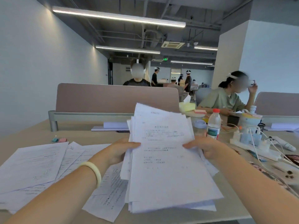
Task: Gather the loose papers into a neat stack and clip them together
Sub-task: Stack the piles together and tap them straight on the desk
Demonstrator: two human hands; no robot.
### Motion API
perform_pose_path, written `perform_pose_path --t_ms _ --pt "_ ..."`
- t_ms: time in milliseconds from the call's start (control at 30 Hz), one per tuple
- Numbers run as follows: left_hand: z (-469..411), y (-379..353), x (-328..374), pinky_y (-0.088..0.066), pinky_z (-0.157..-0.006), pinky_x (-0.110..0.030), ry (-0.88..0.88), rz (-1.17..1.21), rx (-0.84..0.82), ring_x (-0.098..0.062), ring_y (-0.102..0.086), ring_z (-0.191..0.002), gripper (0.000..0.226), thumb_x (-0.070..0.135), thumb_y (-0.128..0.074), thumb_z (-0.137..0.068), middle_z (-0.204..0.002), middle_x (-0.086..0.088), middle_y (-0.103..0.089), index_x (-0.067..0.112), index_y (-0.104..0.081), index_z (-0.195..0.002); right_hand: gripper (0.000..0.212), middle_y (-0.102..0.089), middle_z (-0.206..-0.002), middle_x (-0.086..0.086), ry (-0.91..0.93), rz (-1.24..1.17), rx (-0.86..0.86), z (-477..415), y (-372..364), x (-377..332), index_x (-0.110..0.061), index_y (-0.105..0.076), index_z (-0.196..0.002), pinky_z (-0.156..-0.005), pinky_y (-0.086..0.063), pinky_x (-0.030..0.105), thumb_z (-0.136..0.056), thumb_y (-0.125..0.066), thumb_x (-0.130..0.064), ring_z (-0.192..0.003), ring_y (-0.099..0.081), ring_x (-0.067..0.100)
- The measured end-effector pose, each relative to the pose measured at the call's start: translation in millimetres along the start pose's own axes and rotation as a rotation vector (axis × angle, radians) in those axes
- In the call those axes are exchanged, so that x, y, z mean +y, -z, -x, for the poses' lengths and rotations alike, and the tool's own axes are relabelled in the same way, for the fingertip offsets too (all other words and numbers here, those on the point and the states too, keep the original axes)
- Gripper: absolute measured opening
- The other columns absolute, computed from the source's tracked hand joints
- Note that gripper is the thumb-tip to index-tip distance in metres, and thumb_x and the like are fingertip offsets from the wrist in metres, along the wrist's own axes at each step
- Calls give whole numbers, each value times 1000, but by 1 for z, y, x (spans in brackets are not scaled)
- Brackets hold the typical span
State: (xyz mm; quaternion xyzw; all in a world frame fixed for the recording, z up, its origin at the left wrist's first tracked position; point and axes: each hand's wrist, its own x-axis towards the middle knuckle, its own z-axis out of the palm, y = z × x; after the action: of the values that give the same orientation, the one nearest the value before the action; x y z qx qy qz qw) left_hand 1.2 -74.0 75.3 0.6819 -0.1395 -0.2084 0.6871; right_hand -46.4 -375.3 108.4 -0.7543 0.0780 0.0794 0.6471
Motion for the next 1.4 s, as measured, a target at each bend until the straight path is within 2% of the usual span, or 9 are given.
perform_pose_path --t_ms 200,400,500,567,800,967,1133,1267,1400 --pt "6 21 -42 -46 -100 -42 138 -388 111 -29 -59 -114 37 8 -54 -92 -127 -9 -61 11 -54 -128 36 -66 -118 21 -231 176 46 -54 -49 66 5 -67 -108 -99 -48 49 -74 -74 1 -108 -63 36" --pt "17 42 34 -53 -89 -36 -229 -244 251 -20 -67 -100 33 7 -51 -94 -114 -2 -68 13 -54 -126 27 -67 -108 1 278 132 87 -40 -59 -18 -9 -59 -113 -73 -58 29 -87 -61 -3 -94 -66 21" --pt "28 36 76 -47 -99 -42 -419 -278 279 -24 -60 -112 37 14 -48 -96 -129 -5 -58 14 -46 -133 34 -67 -116 2 483 55 102 -22 -62 -54 -11 -52 -123 -86 -57 40 -90 -60 -11 -99 -67 20" --pt "30 30 79 -45 -101 -43 -466 -272 315 -25 -57 -117 38 18 -51 -94 -129 -4 -57 16 -47 -131 30 -66 -109 -5 563 30 113 -12 -72 -60 -12 -49 -121 -74 -58 23 -92 -59 -11 -94 -66 12" --pt "26 12 47 -50 -51 -8 -443 -142 465 -2 -63 -84 23 22 -67 -85 -89 16 -65 25 -61 -107 48 -53 -122 -5 568 -24 197 -12 -91 -39 -18 -37 -133 -74 -44 16 -91 -60 -16 -107 -53 13" --pt "20 21 33 -53 -92 -43 -340 -79 337 -18 -68 -101 53 31 -79 -70 -112 2 -71 20 -62 -119 51 -54 -127 -1 546 -76 176 -17 -91 -36 -16 -36 -134 -72 -46 16 -90 -63 -19 -106 -56 14" --pt "19 28 -1 -57 -67 -26 -294 1 212 -15 -71 -96 80 60 -82 -46 -111 3 -72 25 -64 -115 51 -57 -126 -1 415 -108 163 -25 -99 6 -14 -37 -134 -66 -51 14 -91 -60 -28 -104 -61 11" --pt "16 27 4 -55 -87 -43 -305 26 281 -22 -70 -100 67 56 -78 -54 -110 1 -73 25 -66 -112 36 -58 -105 -12 269 -81 104 -22 -107 30 -19 -40 -125 -49 -47 9 -96 -48 -39 -85 -56 -3" --pt "7 25 20 -53 -91 -43 -392 -2 425 -20 -70 -96 18 31 -72 -79 -108 0 -73 27 -69 -97 31 -64 -103 -6 355 77 205 -22 -88 11 -22 -58 -109 -77 -51 20 -101 -34 -40 -89 -60 5"
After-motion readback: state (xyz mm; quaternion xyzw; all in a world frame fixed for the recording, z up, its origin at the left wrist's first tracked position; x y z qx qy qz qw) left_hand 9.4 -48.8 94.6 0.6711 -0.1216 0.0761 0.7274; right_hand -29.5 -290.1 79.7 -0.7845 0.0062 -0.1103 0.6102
